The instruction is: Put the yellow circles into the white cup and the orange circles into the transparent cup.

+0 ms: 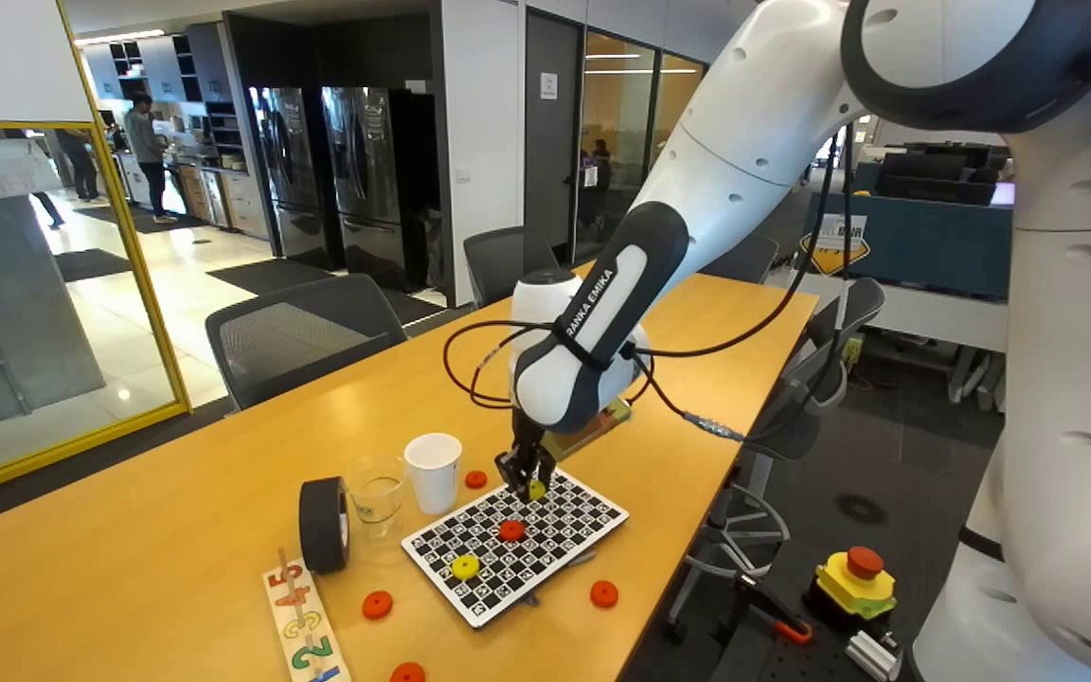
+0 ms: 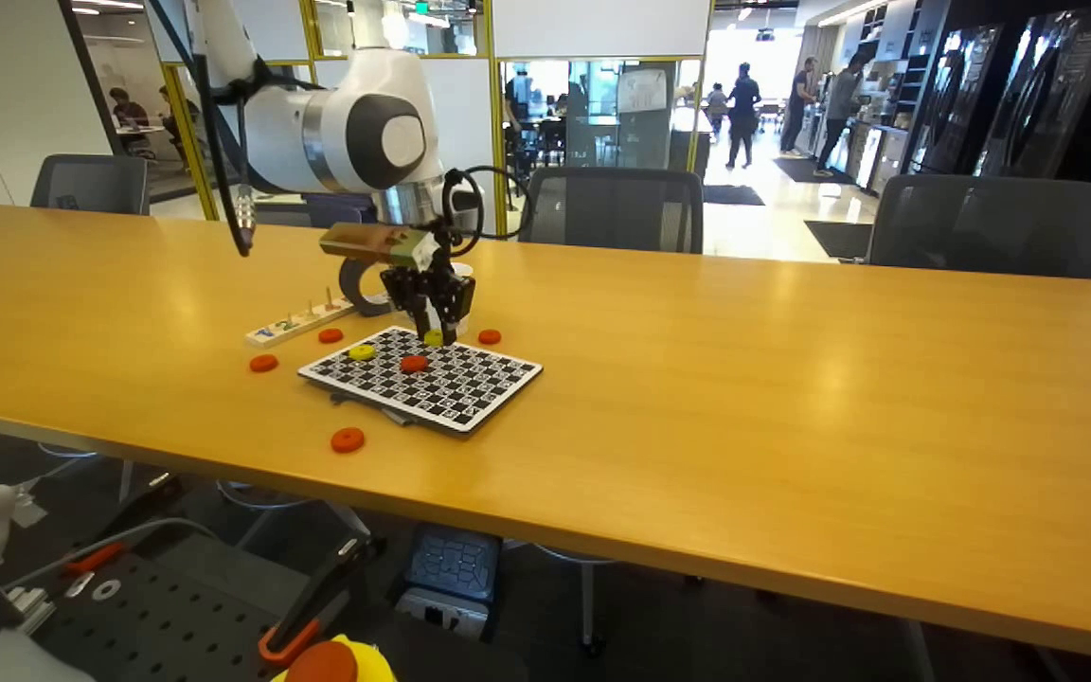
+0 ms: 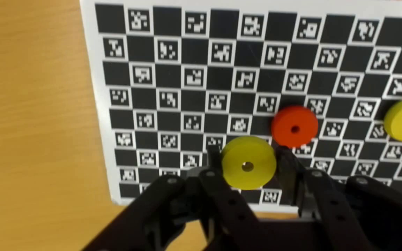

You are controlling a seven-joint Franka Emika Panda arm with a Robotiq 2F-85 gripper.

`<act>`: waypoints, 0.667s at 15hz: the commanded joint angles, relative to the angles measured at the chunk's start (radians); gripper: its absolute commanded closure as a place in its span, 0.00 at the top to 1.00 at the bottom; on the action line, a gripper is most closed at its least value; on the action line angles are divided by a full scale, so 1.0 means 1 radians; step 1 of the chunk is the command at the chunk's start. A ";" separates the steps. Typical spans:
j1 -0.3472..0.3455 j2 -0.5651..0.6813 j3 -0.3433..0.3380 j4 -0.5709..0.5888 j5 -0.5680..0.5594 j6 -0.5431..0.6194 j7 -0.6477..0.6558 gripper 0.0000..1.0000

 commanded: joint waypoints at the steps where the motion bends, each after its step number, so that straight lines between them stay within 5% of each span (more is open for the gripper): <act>1: 0.009 -0.032 0.007 0.092 -0.013 -0.023 -0.001 0.21; 10: -0.009 0.114 0.090 0.385 0.054 -0.114 -0.115 0.21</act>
